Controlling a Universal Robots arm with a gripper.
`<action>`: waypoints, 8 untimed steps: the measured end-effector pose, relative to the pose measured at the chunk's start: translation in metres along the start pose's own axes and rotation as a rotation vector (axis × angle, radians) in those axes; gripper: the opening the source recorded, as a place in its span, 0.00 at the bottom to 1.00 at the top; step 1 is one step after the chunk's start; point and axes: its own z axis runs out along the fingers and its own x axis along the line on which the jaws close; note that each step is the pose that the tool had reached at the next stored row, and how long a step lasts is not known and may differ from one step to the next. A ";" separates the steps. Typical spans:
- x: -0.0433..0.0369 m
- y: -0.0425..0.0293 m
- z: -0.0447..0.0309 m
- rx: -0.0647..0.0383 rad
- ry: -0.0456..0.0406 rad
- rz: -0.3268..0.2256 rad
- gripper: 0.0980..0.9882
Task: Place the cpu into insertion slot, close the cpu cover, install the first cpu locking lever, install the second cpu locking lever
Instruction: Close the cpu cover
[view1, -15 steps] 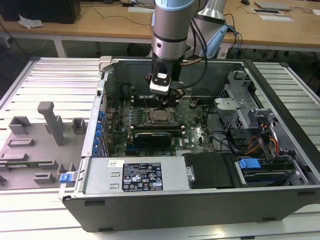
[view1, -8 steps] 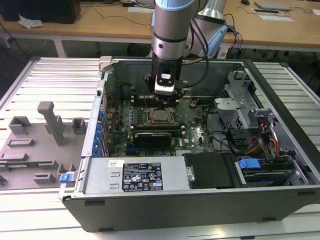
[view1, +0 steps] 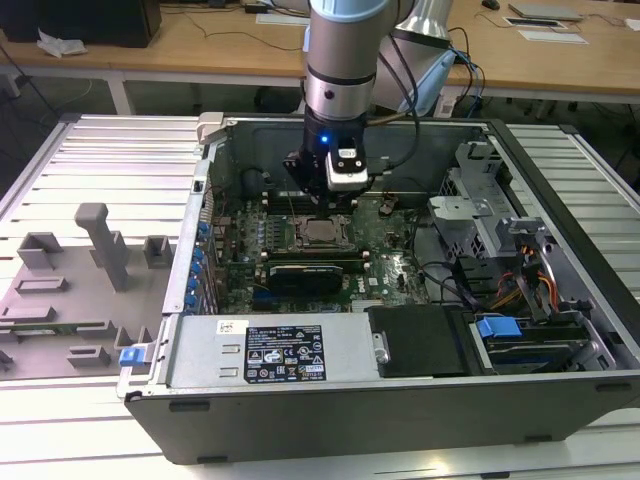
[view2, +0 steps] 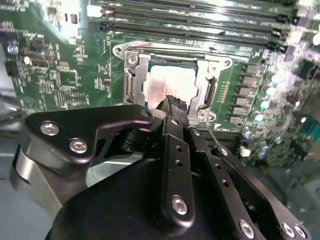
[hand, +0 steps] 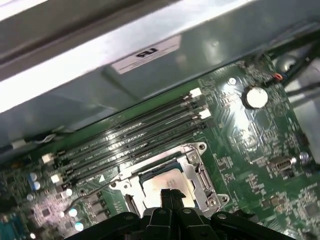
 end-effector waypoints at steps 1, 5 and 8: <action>0.0000 0.0000 0.0000 -0.001 -0.0018 -0.017 0.01; 0.0000 -0.0001 0.0000 -0.007 -0.0216 -0.087 0.01; 0.0000 -0.0001 0.0003 -0.024 -0.0679 -0.138 0.01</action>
